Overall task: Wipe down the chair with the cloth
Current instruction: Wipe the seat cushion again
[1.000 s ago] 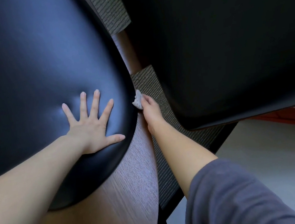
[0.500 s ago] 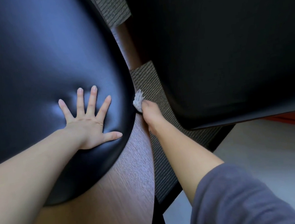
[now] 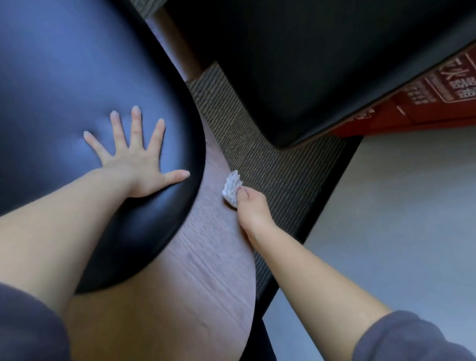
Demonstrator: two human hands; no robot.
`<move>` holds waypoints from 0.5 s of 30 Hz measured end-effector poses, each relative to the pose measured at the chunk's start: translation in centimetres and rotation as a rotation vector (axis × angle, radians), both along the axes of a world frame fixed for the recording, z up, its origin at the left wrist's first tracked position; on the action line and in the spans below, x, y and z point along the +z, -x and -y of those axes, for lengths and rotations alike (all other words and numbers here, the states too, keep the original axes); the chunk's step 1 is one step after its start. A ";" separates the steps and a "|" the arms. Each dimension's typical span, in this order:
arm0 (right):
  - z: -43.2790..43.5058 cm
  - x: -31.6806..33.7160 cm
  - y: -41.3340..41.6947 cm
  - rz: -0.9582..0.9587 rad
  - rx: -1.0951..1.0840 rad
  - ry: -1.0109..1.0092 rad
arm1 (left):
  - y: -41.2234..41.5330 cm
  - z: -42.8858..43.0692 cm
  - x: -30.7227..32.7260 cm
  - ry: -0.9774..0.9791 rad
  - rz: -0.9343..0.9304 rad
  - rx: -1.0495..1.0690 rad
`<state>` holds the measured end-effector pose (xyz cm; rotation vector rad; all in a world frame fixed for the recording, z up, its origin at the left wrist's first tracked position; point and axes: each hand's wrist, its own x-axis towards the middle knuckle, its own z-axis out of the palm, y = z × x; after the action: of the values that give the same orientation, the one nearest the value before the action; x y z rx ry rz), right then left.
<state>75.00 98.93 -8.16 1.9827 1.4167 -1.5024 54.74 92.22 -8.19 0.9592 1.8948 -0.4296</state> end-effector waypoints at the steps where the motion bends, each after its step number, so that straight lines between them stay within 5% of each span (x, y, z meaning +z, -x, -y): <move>1: 0.7 0.5 -0.6 0.014 0.003 -0.016 | -0.1 0.4 0.2 -0.024 -0.004 -0.022; 8: 7.8 5.9 -4.3 0.158 -0.131 -0.155 | -1.5 9.3 3.1 -0.145 0.062 -0.262; 15: 16.4 9.7 -4.8 0.286 -0.486 -0.281 | 1.0 19.5 5.5 -0.223 -0.006 -0.422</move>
<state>79.81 82.51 1.57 2.7384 1.1260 -1.1548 53.70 72.70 -2.72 1.5187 1.7672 -0.4710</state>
